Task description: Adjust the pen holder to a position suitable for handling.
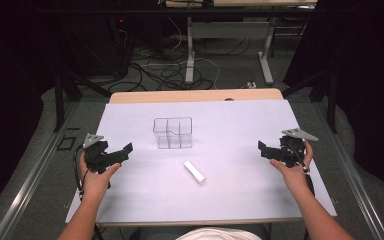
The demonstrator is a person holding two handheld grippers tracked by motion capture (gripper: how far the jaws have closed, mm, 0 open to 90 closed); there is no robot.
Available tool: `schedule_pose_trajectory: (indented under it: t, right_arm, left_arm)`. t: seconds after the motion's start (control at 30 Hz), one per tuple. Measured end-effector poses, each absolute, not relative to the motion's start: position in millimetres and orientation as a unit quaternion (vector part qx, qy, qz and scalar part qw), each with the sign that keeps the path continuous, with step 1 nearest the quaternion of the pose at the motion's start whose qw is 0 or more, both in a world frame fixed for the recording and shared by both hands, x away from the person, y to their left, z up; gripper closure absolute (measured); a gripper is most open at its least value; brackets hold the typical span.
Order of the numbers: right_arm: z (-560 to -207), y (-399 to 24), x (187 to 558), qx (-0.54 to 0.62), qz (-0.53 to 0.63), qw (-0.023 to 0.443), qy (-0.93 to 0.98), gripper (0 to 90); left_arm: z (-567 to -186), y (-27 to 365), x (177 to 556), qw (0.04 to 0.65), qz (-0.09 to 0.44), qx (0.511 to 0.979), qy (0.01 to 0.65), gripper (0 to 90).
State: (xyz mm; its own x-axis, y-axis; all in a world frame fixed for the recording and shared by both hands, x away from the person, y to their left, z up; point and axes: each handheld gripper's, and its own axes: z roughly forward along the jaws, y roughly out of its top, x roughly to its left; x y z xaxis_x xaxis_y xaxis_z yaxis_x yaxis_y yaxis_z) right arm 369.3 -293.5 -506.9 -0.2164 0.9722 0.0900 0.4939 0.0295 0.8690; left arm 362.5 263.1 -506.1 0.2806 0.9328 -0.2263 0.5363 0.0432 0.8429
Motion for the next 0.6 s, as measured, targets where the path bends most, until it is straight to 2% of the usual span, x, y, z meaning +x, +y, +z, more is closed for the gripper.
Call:
schedule_pose_trajectory:
  t: [0.6]
  right_arm:
    - [-512,-288,366,0.552,0.407,0.281,0.671,0.0]
  left_arm:
    - [-484,240,379,0.478,0.214,0.653,0.548,0.9]
